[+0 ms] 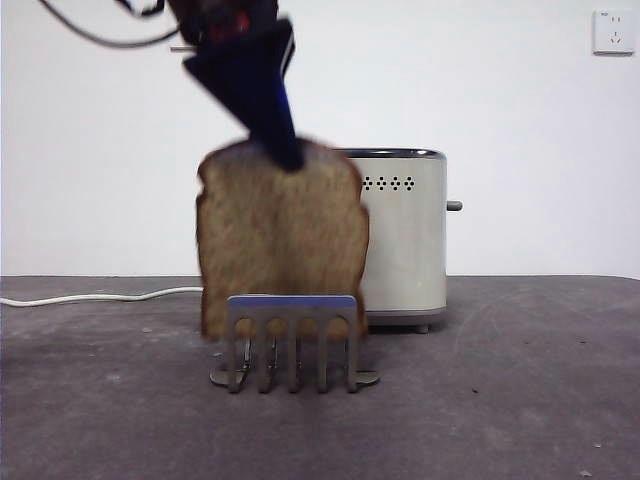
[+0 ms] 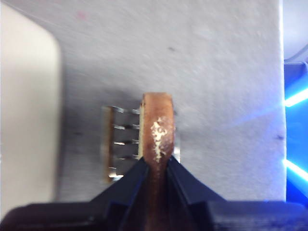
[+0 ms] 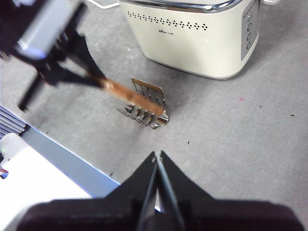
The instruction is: Pick up a slice of bread from the rack,put the bread on the toaster,press the button
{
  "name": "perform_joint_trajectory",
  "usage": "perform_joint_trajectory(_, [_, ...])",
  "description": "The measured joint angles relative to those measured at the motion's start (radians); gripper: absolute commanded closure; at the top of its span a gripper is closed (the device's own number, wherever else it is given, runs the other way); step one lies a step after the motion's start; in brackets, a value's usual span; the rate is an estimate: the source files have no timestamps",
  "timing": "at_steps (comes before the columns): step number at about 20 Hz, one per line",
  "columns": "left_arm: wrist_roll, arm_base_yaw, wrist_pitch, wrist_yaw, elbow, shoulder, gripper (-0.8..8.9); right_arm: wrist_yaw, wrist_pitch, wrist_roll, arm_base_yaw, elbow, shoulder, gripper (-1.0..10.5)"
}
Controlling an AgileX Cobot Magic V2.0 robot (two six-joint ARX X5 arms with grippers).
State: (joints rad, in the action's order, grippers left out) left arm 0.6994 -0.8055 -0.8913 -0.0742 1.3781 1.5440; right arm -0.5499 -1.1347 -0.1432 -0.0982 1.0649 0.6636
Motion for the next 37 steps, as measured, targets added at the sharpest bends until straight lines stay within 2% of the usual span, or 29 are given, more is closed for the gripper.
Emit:
perform_joint_trajectory(6, [0.005, 0.000, -0.130, 0.005, 0.304, 0.000, 8.22, 0.000, 0.000, 0.000, 0.000, 0.000, 0.003, 9.6])
perform_joint_trajectory(9, [0.046, 0.010, -0.111, 0.044, 0.471, -0.002, 8.22, 0.000, 0.000, 0.000, 0.000, 0.000, 0.006, 9.6])
perform_joint_trajectory(11, [0.089, 0.030, -0.047, 0.046, 0.525, -0.012, 8.23, 0.000, 0.000, 0.000, 0.000, 0.000, 0.006, 9.6])
perform_joint_trajectory(15, [0.164, 0.090, -0.001, 0.047, 0.531, 0.000, 8.23, 0.000, -0.002, 0.000, 0.000, 0.000, 0.006, 9.6])
perform_joint_trajectory(21, [0.204, 0.164, 0.002, 0.045, 0.530, 0.093, 8.23, 0.000, -0.002, 0.000, 0.000, 0.000, 0.013, 9.6])
perform_joint_trajectory(37, [0.263, 0.188, -0.018, -0.008, 0.529, 0.219, 8.23, 0.000, -0.003, 0.000, 0.000, 0.000, 0.046, 9.6])
